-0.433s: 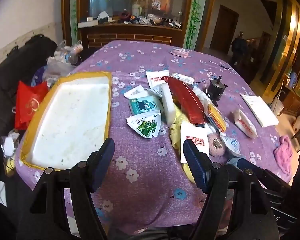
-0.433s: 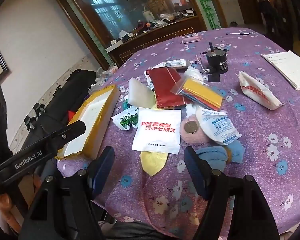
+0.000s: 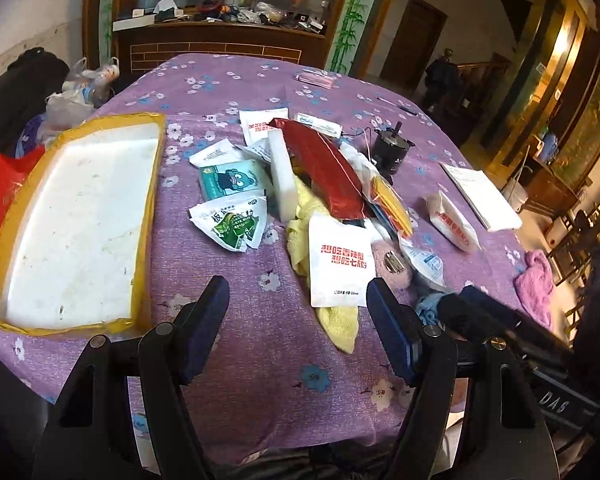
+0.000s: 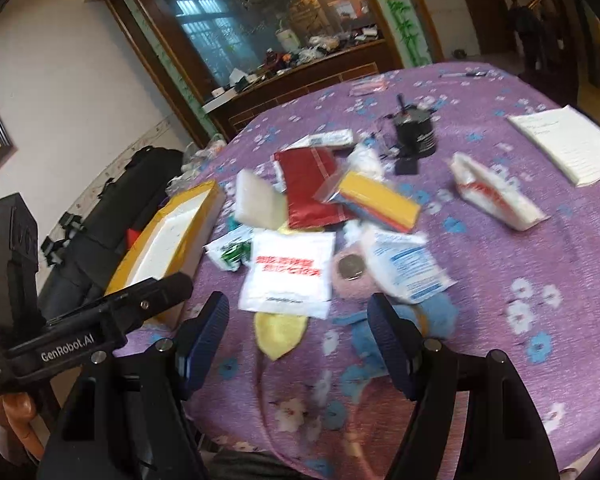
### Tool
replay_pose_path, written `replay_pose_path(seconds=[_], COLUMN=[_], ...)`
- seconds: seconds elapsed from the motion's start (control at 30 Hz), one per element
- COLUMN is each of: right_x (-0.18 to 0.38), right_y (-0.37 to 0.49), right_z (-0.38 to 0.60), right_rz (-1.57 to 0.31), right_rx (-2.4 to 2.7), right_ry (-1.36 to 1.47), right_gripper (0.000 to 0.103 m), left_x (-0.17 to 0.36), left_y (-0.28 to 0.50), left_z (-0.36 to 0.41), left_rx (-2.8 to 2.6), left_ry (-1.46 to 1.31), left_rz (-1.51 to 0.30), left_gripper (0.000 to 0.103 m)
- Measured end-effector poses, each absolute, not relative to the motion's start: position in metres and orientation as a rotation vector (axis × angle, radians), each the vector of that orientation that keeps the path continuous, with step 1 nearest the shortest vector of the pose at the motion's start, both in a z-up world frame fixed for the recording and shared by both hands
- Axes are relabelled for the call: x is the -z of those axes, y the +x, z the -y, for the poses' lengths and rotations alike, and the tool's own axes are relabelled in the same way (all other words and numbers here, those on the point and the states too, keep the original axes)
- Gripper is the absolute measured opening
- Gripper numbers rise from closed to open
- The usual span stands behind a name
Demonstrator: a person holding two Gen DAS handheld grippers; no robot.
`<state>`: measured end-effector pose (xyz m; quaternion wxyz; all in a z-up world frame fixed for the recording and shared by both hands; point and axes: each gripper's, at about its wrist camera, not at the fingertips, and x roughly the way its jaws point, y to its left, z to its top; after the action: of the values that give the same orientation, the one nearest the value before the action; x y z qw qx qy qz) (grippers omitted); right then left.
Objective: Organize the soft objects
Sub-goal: 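Grasp the white red-print sachet with left tool while right tool grasps the desiccant packet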
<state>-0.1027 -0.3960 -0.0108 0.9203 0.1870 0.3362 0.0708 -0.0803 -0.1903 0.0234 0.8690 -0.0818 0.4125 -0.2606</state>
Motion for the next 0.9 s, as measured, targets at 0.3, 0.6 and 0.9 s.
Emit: replay_pose_path(seconds=[0.3,0.6,0.9], right_x=[0.022,0.021,0.025], right_y=[-0.114,-0.120,-0.099], right_z=[0.413,0.420,0.439], right_rz=[-0.683,-0.691,-0.720], right_rx=[-0.096,-0.075,-0.096], right_ry=[0.393,0.436,0.443], right_gripper=[0.073,0.073,0.073], left_x=[-0.006,-0.005,0.010], left_y=[-0.078,-0.078,-0.040], left_z=[0.197,0.200,0.220], left_rx=[0.514,0.505,0.565], left_ry=[-0.128,-0.097,-0.084], left_rz=[-0.869,-0.851,-0.908], left_gripper=[0.072,0.072,0.071])
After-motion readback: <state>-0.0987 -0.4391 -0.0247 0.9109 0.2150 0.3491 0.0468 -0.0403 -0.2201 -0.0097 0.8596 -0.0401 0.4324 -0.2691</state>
